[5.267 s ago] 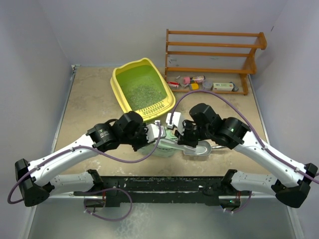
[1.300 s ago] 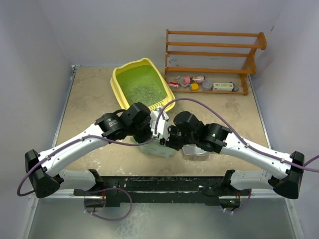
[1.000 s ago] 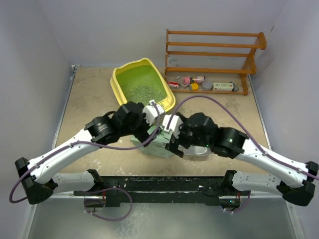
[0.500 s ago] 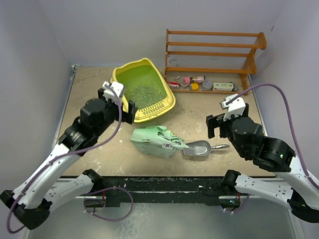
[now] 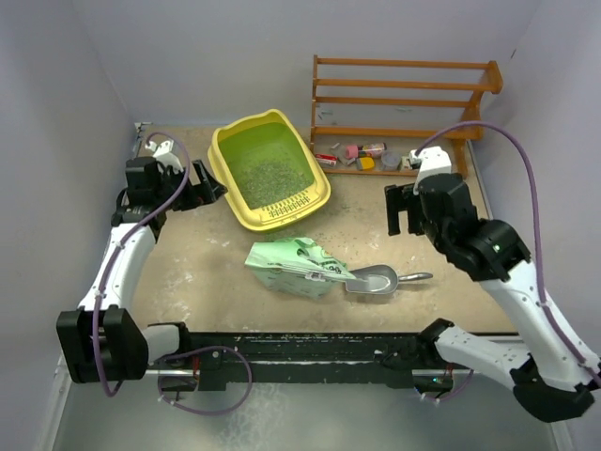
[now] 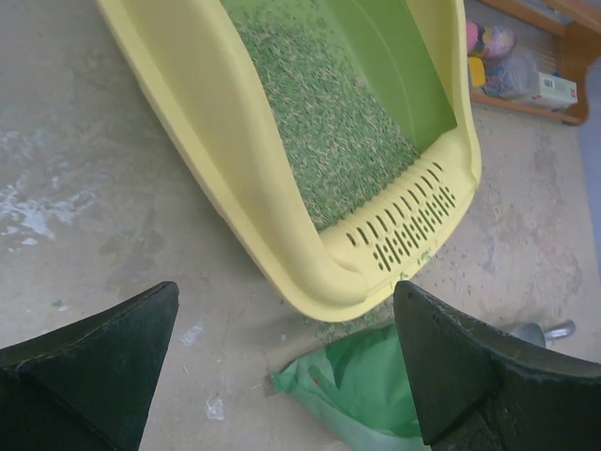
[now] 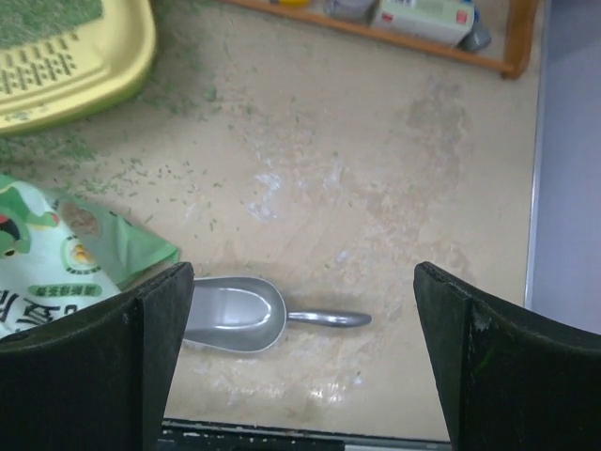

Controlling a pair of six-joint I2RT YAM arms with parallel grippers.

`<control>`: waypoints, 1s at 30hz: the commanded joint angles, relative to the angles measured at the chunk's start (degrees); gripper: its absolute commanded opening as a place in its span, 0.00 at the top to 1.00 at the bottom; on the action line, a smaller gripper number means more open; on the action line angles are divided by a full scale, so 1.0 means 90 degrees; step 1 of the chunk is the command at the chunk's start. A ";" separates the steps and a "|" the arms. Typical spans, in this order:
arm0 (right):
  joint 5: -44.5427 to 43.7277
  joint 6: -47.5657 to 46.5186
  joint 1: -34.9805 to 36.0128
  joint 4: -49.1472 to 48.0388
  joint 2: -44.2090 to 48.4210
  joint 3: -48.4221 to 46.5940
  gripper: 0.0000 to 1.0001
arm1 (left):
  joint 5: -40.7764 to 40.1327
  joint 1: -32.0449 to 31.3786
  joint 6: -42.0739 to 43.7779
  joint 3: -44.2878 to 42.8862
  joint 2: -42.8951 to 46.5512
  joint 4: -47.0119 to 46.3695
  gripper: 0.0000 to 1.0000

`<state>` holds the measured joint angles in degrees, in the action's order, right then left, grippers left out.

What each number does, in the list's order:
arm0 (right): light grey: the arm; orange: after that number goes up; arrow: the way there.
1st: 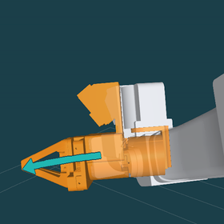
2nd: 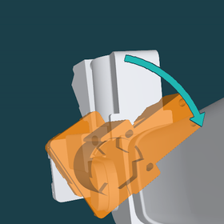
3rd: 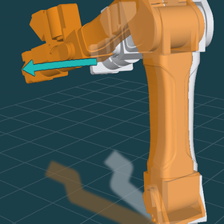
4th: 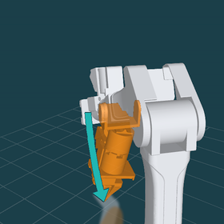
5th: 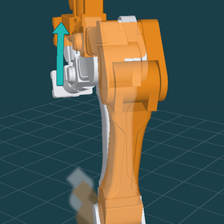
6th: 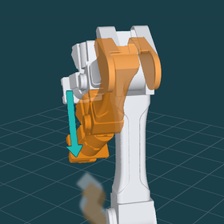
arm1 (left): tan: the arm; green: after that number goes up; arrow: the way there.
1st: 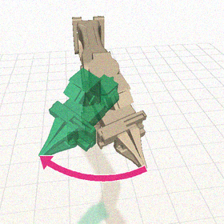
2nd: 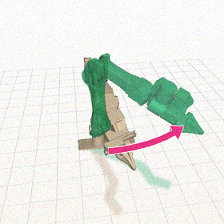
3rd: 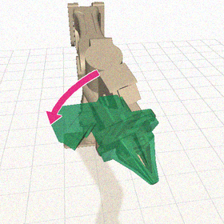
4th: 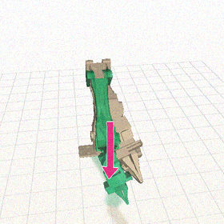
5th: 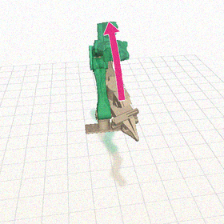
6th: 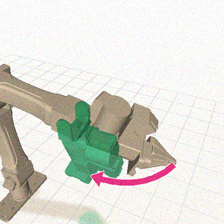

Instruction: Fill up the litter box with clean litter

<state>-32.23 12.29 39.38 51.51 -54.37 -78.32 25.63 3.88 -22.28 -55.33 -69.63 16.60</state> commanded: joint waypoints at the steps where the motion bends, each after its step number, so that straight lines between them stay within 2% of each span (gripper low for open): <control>1: 0.2004 -0.0085 -0.1527 -0.0337 -0.0531 0.0269 0.00 | 0.0537 -0.0031 -0.0180 0.0193 0.0505 -0.0609 0.01; 4: 0.3680 -0.0067 -0.3161 -0.0644 -0.0963 0.0437 0.00 | 0.0375 -0.0030 0.0038 0.0288 0.0745 -0.0555 0.01; 8: 0.4689 0.0576 -0.4542 -0.0834 -0.1196 0.0275 0.00 | 0.0171 -0.0031 0.0147 0.0617 0.1153 -0.0677 0.01; 12: 0.5782 0.1183 -0.5997 -0.1467 -0.0963 0.0916 0.00 | -0.0325 -0.0030 0.0275 0.0970 0.1727 -0.0649 0.01; 17: 0.5381 0.1558 -0.6141 -0.1818 -0.0565 0.1472 0.00 | -0.0616 -0.0048 0.0011 0.1026 0.2167 -0.0572 0.01; 23: 0.5099 0.1671 -0.6138 -0.2154 0.0344 0.1957 0.00 | -0.0740 -0.0048 -0.0371 0.1061 0.2190 -0.0595 0.01; 30: 0.5003 0.2016 -0.6143 -0.2222 0.0439 0.2238 0.00 | -0.0930 -0.0048 -0.0628 0.0984 0.2173 -0.0428 0.01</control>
<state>13.04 27.90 -15.86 33.56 -49.91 -58.89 19.22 3.57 -25.23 -46.06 -50.83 14.33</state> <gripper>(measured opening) 0.998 0.990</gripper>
